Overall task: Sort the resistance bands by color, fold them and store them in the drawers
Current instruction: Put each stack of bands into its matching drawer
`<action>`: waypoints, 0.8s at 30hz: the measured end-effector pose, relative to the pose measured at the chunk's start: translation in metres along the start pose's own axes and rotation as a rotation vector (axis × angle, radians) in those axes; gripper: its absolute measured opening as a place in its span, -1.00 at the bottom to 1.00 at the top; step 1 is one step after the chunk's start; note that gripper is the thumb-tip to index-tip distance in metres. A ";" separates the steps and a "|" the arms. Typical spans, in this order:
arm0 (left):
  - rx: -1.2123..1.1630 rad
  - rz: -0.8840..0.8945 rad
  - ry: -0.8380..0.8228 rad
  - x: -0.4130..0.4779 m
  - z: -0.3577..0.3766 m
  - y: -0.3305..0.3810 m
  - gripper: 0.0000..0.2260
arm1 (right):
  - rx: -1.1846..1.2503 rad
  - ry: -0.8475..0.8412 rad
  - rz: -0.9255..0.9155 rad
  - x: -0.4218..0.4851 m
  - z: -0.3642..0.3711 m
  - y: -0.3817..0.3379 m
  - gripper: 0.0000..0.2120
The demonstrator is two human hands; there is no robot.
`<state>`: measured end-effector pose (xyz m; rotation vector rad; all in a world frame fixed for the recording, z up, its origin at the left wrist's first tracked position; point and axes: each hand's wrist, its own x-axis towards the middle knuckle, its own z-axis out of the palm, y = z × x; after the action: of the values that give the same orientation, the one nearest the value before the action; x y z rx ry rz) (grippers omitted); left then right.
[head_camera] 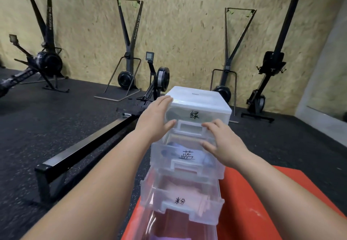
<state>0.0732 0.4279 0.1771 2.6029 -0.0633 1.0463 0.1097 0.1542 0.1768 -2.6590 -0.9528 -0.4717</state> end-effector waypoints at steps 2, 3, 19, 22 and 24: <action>0.002 0.001 -0.005 -0.001 -0.001 0.004 -0.27 | -0.004 -0.016 -0.017 -0.005 -0.001 0.002 -0.35; 0.003 -0.001 -0.007 -0.002 -0.001 0.005 -0.26 | -0.002 -0.020 -0.030 -0.010 -0.004 0.001 -0.34; -0.059 -0.071 0.063 -0.013 0.010 0.008 -0.24 | 0.057 0.019 -0.268 -0.074 0.061 0.013 -0.56; -0.069 -0.068 0.094 -0.014 0.015 0.008 -0.24 | 0.047 -0.013 -0.230 -0.058 0.068 0.023 -0.50; -0.075 -0.070 0.109 -0.013 0.018 0.009 -0.24 | 0.031 -0.044 -0.202 -0.049 0.072 0.031 -0.43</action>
<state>0.0746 0.4128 0.1590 2.4582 0.0140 1.1360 0.1088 0.1296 0.0880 -2.5675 -1.2391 -0.4396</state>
